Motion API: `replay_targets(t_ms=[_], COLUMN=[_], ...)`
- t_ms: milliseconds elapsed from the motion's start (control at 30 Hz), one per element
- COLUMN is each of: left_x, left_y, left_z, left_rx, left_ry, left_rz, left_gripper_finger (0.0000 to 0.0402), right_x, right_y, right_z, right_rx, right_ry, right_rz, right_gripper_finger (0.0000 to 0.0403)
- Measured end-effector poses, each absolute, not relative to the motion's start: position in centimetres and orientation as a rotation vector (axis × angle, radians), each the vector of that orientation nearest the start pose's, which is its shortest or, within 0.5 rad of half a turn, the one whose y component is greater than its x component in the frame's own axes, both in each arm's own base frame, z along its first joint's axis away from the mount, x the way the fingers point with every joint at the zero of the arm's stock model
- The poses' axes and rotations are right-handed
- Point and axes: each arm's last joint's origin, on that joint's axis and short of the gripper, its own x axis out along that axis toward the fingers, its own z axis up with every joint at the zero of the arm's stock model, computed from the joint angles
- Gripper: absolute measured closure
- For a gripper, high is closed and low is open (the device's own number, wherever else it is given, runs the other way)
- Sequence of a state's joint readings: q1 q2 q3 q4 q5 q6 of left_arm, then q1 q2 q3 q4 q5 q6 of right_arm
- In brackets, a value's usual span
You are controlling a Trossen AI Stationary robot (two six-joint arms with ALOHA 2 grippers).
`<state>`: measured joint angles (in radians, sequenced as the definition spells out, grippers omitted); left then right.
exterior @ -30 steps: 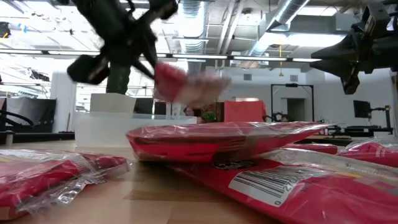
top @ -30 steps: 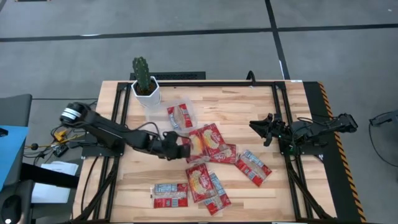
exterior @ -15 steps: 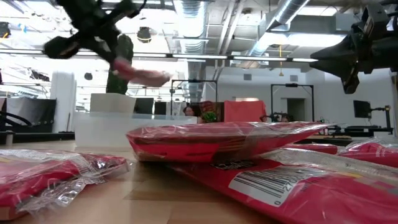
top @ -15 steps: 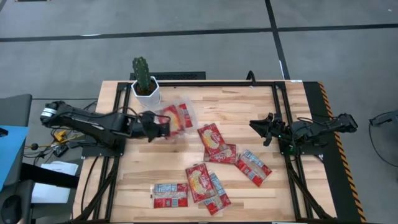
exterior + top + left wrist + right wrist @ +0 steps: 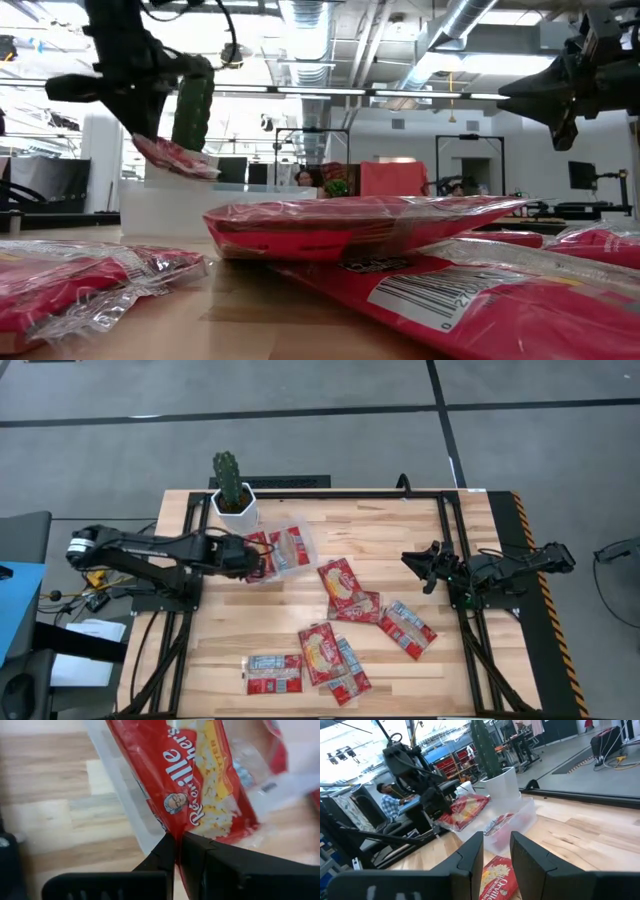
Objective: Sort popcorn bags into baskets
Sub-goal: Put the red popcorn bag into the transparent bin
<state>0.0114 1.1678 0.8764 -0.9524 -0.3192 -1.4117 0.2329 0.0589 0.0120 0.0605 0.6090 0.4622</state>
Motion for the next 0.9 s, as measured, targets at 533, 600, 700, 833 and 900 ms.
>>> replay_targets(t_ms=[533, 600, 700, 833, 900], left_x=[20.7, 20.8, 20.7, 20.7, 20.7], left_y=[3.8, 4.0, 4.0, 4.1, 4.1], left_z=[23.2, 23.2, 23.2, 23.2, 23.2], left_rx=[-0.999, -1.008, -1.008, -1.012, -1.011], left_ry=[0.867, 0.864, 0.86, 0.849, 0.845], left_rz=[1.102, 1.093, 1.103, 1.114, 1.117], left_gripper_finger=[0.0401, 0.0401, 0.0389, 0.0342, 0.0314], right_x=[9.7, 9.7, 9.7, 9.7, 9.7], right_y=[0.6, 0.6, 0.6, 0.6, 0.6], right_z=[16.9, 16.9, 16.9, 16.9, 16.9], right_rx=[0.46, 0.459, 0.46, 0.46, 0.46], right_ry=[-0.099, -0.098, -0.099, -0.099, -0.099], right_rz=[-0.368, -0.368, -0.368, -0.368, -0.368], right_gripper_finger=[0.0282, 0.0282, 0.0279, 0.0277, 0.0278])
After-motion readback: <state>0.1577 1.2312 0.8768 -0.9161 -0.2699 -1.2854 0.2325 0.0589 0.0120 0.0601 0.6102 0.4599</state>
